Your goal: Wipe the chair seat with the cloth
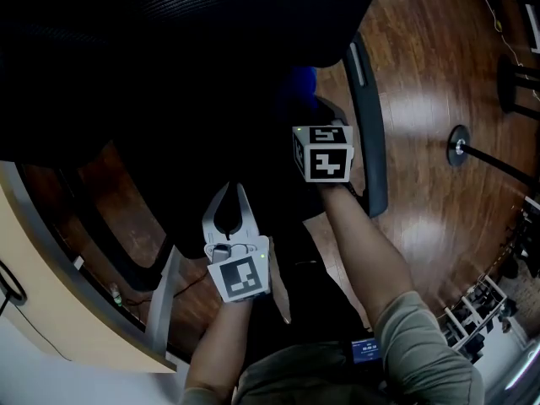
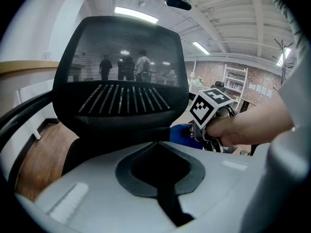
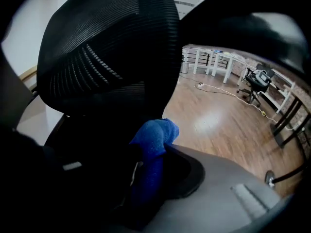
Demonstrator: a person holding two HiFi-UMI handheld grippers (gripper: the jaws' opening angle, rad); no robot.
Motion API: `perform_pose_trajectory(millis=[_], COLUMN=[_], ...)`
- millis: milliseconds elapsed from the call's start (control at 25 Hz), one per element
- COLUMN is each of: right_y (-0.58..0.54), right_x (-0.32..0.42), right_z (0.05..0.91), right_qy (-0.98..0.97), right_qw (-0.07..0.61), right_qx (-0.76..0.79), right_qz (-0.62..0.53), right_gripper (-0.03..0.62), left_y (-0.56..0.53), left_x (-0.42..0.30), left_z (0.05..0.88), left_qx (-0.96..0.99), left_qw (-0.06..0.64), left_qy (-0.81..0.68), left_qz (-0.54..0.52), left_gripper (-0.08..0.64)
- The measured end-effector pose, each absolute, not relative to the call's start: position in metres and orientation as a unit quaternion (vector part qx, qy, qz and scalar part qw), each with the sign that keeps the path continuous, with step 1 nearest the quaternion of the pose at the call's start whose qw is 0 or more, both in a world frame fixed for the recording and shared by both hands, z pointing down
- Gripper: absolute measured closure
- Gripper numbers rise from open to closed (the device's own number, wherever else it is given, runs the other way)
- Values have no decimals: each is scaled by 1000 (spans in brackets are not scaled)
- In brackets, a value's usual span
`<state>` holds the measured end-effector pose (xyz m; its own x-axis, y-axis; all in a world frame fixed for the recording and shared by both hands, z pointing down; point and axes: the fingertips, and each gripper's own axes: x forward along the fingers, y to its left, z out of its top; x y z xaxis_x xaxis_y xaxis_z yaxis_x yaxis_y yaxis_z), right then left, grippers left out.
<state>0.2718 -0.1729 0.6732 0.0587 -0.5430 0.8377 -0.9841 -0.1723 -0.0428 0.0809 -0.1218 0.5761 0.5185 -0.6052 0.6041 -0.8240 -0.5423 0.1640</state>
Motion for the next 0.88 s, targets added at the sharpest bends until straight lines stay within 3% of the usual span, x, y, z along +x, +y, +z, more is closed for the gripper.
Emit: perform_pose_trajectory(millis=[520,680,880], right_y=[-171,-185,-195], right_x=[261,201,72], right_z=[664,641,628], right_qy=[-585,-634,-733], right_qw=[304,289,273], right_qx=[659,627,538], right_qz=[363,348,313], right_gripper=[488,487,480], left_y=[-120,-120,-101], left_x=[62,21,-62], left_z=[582,570,560], left_qx=[824,809,767], left_qw=[241,239,248], left_qy=[-454,-482,-542], left_qz=[240,238,238], left_gripper=[555,555,555])
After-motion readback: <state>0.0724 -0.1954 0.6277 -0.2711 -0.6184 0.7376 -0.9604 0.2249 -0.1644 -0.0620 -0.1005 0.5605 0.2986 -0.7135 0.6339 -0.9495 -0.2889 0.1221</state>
